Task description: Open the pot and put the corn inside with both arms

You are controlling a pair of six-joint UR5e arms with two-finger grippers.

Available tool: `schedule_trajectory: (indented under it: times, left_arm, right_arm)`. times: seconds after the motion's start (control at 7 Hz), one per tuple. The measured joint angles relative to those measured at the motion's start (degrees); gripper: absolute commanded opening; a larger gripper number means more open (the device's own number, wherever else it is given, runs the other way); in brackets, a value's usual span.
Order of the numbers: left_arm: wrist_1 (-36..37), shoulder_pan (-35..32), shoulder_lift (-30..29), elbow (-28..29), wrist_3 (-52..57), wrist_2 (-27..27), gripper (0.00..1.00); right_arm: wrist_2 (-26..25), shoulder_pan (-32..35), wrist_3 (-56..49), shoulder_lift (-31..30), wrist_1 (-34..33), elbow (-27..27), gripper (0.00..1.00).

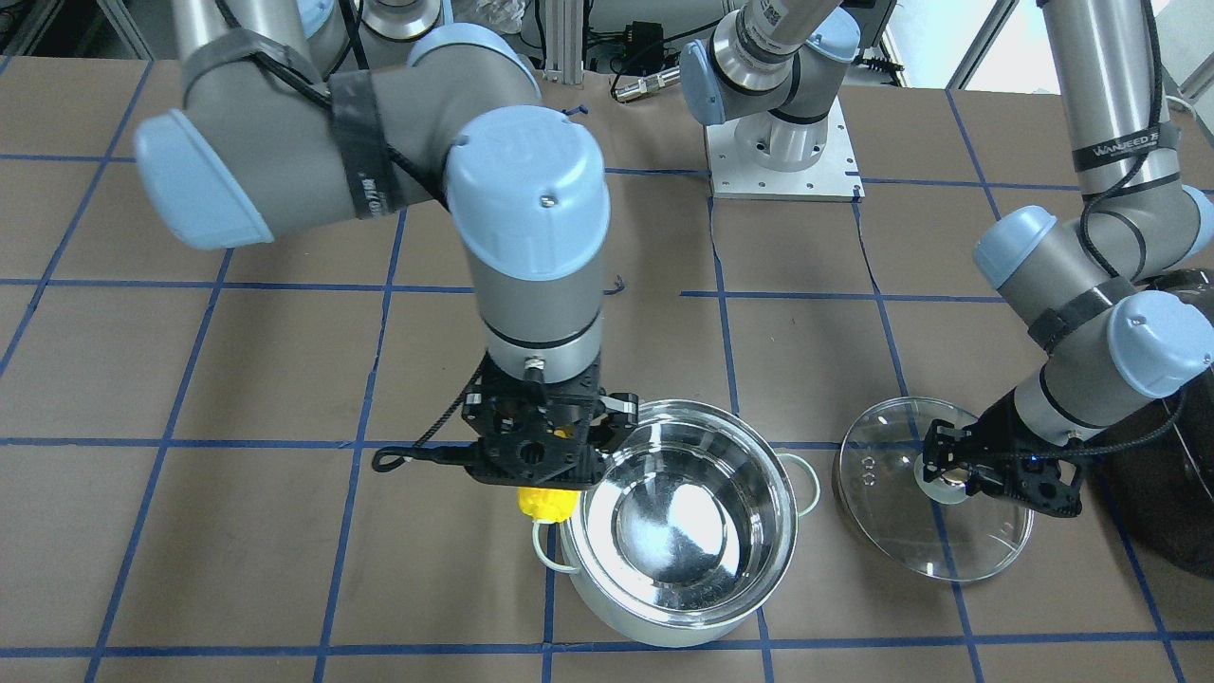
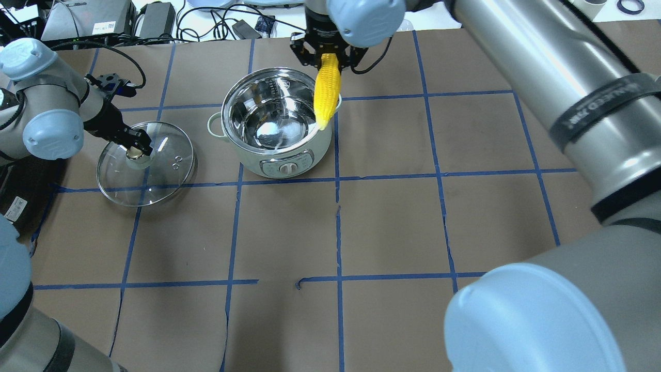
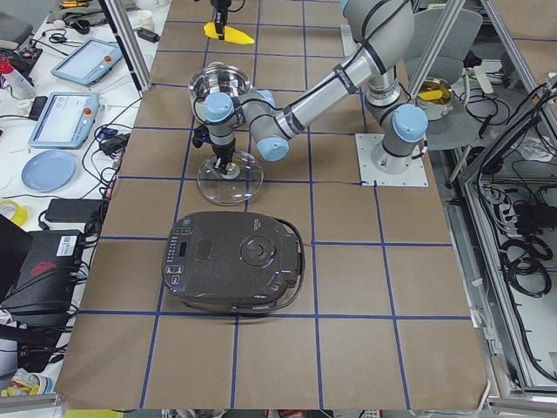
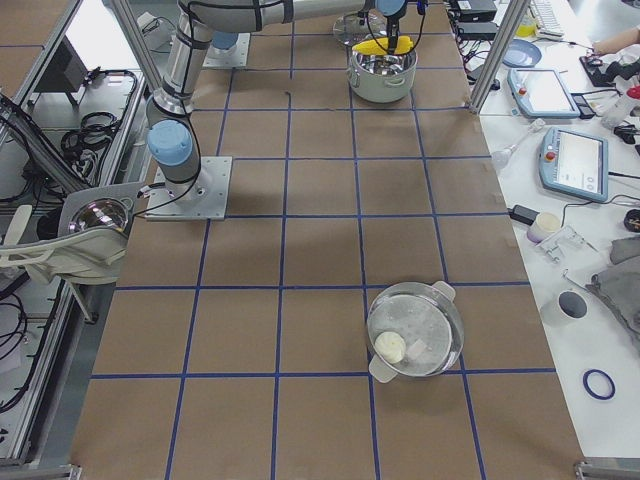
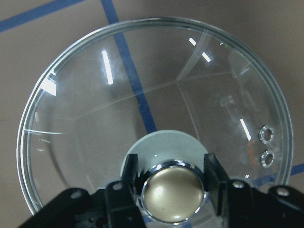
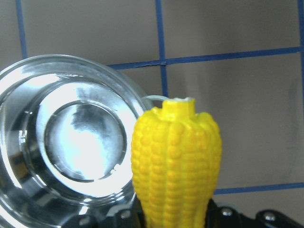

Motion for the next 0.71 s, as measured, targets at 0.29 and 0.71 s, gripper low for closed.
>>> schedule_trajectory:
  times: [0.29, 0.71]
  left_arm:
    - [-0.1, 0.2, 0.3, 0.2, 0.7, -0.2, 1.0]
    - [-8.5, -0.5, 4.3, 5.1, 0.6, 0.1, 1.0]
  right_arm:
    - [2.0, 3.6, 2.4, 5.7, -2.9, -5.8, 0.1]
    - [2.9, 5.2, -1.5, 10.9, -6.3, -7.2, 0.18]
